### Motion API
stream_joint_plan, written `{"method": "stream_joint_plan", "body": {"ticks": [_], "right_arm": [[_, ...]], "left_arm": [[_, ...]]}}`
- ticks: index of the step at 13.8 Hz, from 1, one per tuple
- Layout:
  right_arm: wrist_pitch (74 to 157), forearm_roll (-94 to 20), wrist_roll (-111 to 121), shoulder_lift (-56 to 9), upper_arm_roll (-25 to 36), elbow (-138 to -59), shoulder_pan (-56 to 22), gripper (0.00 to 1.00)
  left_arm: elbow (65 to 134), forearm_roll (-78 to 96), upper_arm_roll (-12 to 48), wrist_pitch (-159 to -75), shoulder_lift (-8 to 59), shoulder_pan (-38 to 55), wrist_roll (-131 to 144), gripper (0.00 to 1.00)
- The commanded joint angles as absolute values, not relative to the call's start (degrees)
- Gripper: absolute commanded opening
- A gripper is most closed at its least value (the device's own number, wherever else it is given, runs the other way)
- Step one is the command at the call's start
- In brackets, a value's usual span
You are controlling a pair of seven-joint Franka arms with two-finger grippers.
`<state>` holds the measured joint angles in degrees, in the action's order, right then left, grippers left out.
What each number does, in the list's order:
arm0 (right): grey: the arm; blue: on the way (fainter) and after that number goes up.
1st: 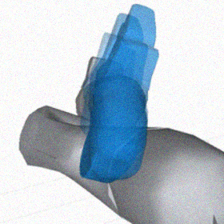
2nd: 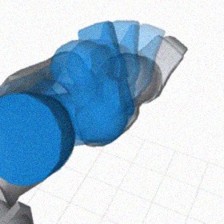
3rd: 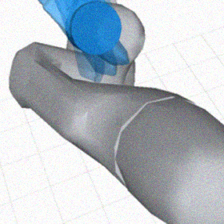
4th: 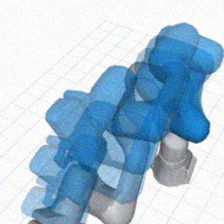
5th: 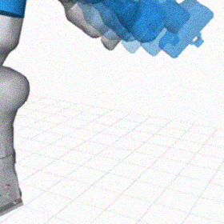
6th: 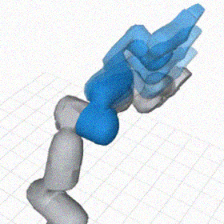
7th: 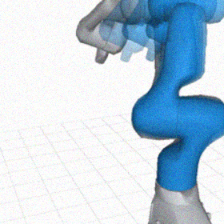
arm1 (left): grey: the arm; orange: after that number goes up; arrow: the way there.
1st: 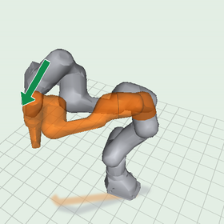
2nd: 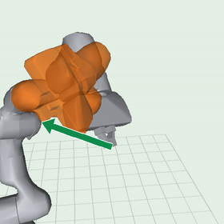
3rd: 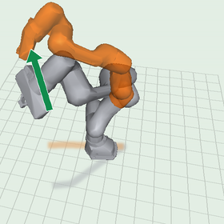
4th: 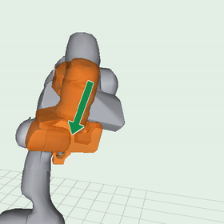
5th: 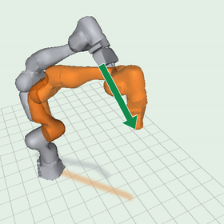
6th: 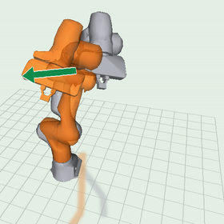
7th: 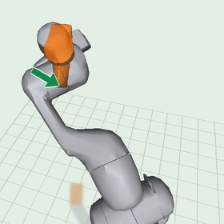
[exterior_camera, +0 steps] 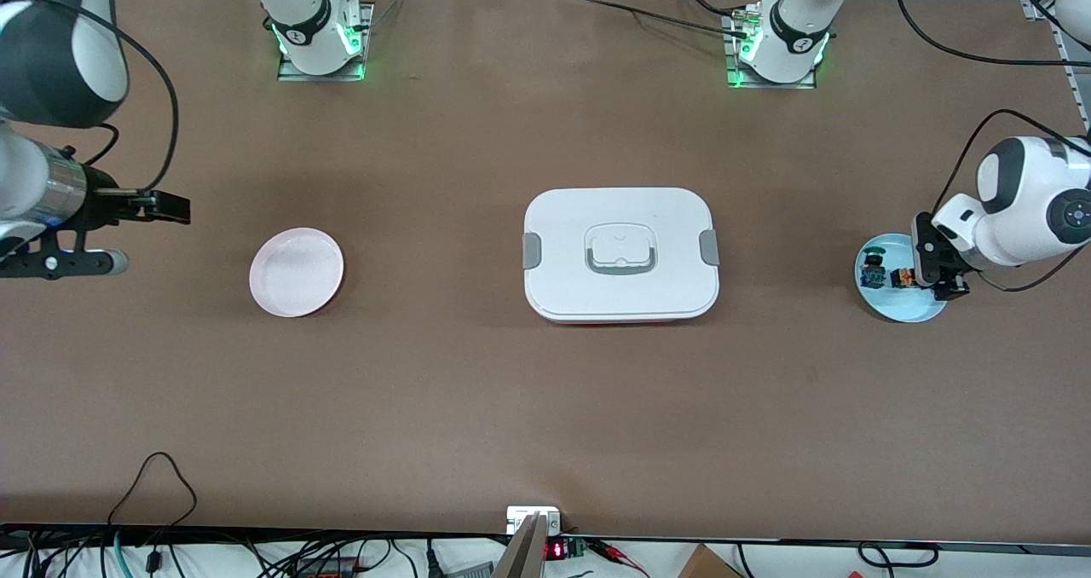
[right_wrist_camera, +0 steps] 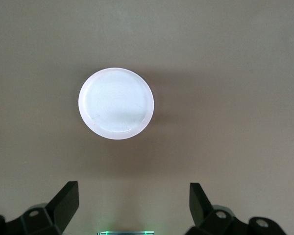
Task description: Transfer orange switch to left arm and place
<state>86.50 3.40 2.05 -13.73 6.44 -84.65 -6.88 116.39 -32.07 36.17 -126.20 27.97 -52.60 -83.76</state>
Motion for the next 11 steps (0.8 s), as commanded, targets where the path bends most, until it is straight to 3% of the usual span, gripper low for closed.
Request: {"method": "stream_joint_plan", "body": {"ticks": [1, 6, 11], "right_arm": [[87.97, 3.43, 0.62, -12.22, 4.31, -84.99, -5.36, 1.0], [97.64, 3.52, 1.14, -6.16, 4.75, -96.23, -4.92, 1.0], [97.29, 3.52, 1.14, -6.33, 4.4, -95.54, -5.27, 1.0]], "left_arm": [[110.07, -30.25, 40.51, -112.2, 23.38, -52.82, -79.72, 1.0], [94.5, -26.82, 46.49, -83.72, 23.38, -52.47, -56.33, 1.0], [89.74, -20.41, 49.83, -73.48, 23.38, -48.08, -22.22, 1.0]]}}
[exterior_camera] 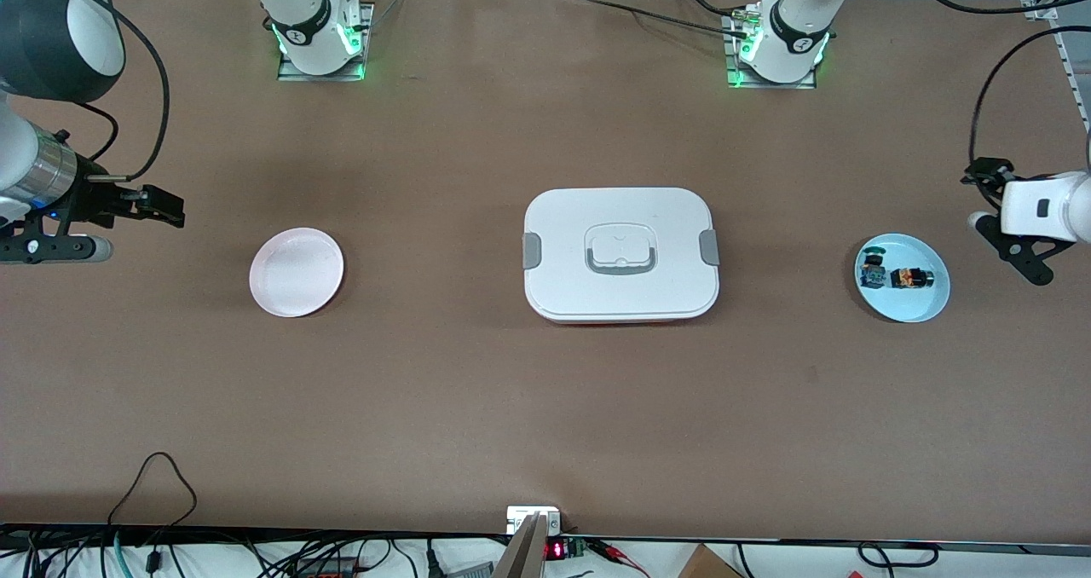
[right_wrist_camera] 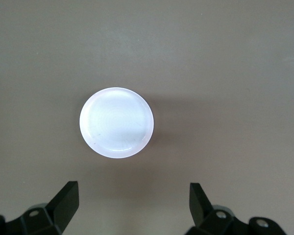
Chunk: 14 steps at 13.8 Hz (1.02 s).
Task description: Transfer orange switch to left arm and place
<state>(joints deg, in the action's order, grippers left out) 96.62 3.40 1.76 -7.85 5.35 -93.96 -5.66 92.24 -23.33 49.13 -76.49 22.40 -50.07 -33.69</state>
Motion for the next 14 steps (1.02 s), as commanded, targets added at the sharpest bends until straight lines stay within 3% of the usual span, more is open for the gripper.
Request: {"method": "stream_joint_plan", "body": {"ticks": [1, 10, 12, 14], "right_arm": [[97.29, 3.52, 1.49, -6.33, 4.39, -95.36, -5.19, 1.0], [90.26, 2.47, 1.76, -5.63, 4.48, -89.74, -5.1, 1.0], [90.26, 0.44, 1.15, -3.7, 4.66, -90.61, -5.1, 1.0], [91.05, 0.26, 1.14, -2.73, 4.75, -92.37, -5.01, 1.0]], "left_arm": [[89.3, -17.08, 49.92, -73.48, 23.38, -47.99, -16.32, 1.0], [73.23, -12.75, 50.28, -71.1, 23.47, -34.02, 5.7, 1.0], [73.91, -11.78, 43.03, -76.78, 19.27, -28.95, 5.71, 1.0], [76.1, -3.83, 24.1, -83.64, 14.26, -17.12, 5.8, 1.0]]}}
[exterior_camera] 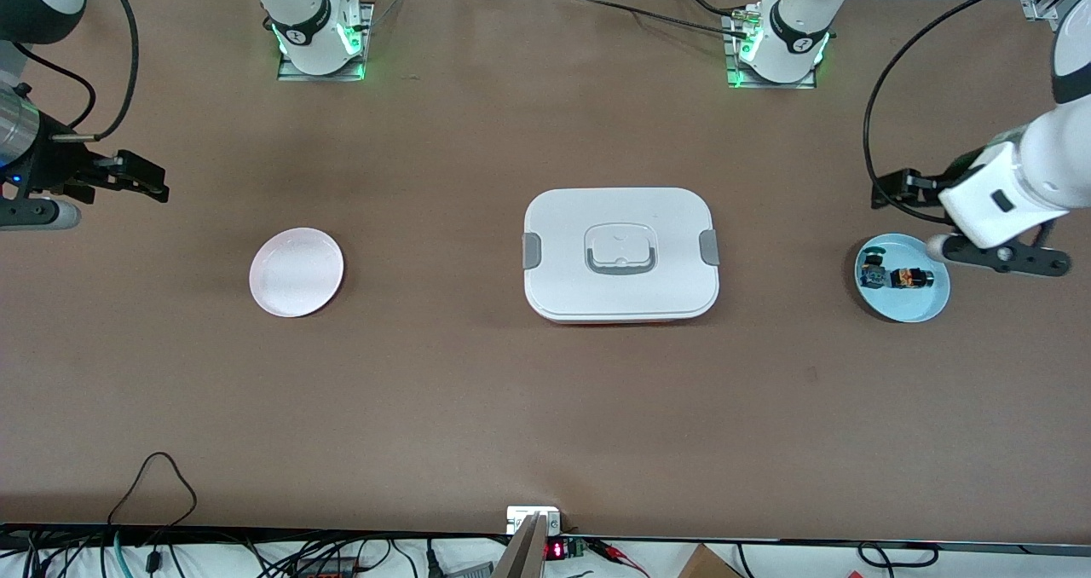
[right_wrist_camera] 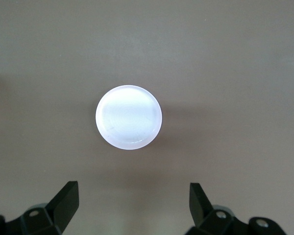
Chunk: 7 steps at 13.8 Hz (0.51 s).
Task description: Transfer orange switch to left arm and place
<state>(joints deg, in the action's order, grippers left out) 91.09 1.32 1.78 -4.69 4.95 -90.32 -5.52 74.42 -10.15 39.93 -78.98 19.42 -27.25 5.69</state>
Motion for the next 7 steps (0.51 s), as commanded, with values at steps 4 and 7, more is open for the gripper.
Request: {"method": "stream_joint_plan", "body": {"ticks": [4, 7], "right_arm": [[90.27, 0.35, 1.14, -2.72, 4.75, -92.2, -5.01, 1.0], [90.09, 0.26, 1.67, -2.81, 4.92, -92.11, -4.75, 1.0]], "left_arm": [[92.23, 1.41, 5.75, -97.25, 2.5, -6.45, 4.84, 1.0], [98.0, 0.97, 1.85, -99.93, -1.23, -2.9, 4.66, 1.0]]}}
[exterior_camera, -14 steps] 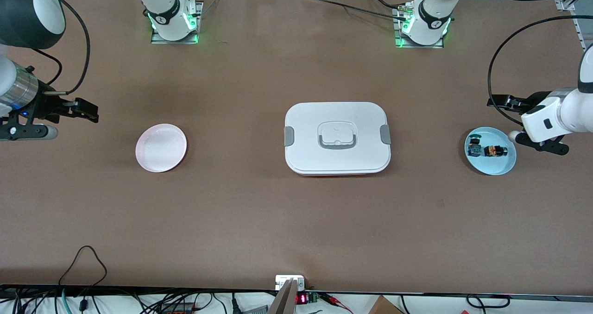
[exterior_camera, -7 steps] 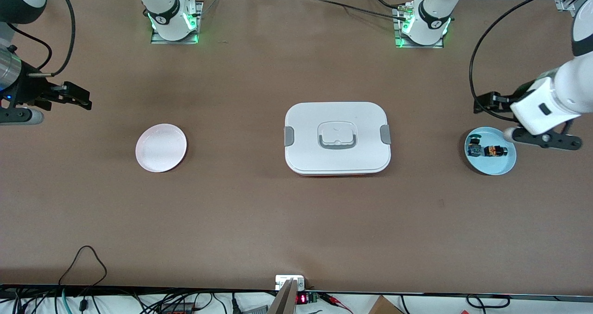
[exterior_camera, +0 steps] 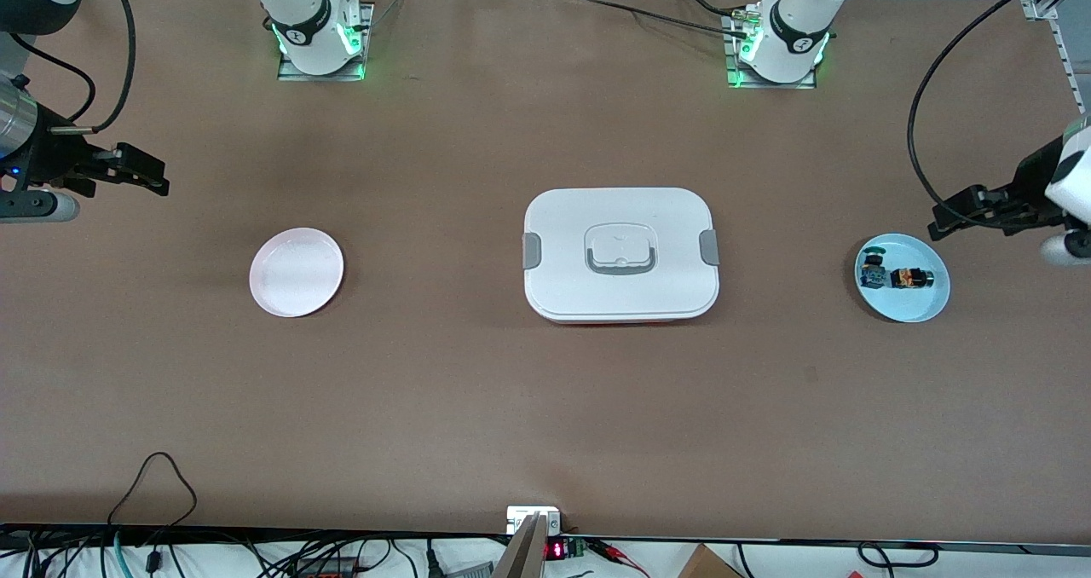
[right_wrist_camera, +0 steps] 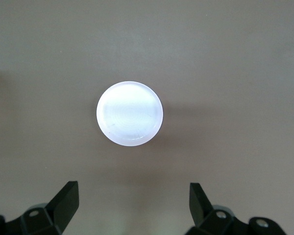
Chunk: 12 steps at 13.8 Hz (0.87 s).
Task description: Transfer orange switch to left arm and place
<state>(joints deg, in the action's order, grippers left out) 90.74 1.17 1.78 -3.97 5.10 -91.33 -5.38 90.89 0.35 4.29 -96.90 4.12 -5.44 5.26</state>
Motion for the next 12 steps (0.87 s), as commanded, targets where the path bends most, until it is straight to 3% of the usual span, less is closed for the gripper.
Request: {"method": "stream_joint_plan", "body": {"ticks": [1, 12], "right_arm": [[90.0, 0.26, 1.58, -2.81, 5.01, -92.11, -4.75, 1.0], [89.38, 0.35, 1.49, -2.72, 4.92, -92.11, -4.83, 1.0]], "left_arm": [[98.0, -0.43, 1.85, -100.02, -1.32, -2.38, 4.66, 1.0], [96.86, -0.35, -2.29, -99.67, -0.44, 2.11, 3.34, 1.0]]}}
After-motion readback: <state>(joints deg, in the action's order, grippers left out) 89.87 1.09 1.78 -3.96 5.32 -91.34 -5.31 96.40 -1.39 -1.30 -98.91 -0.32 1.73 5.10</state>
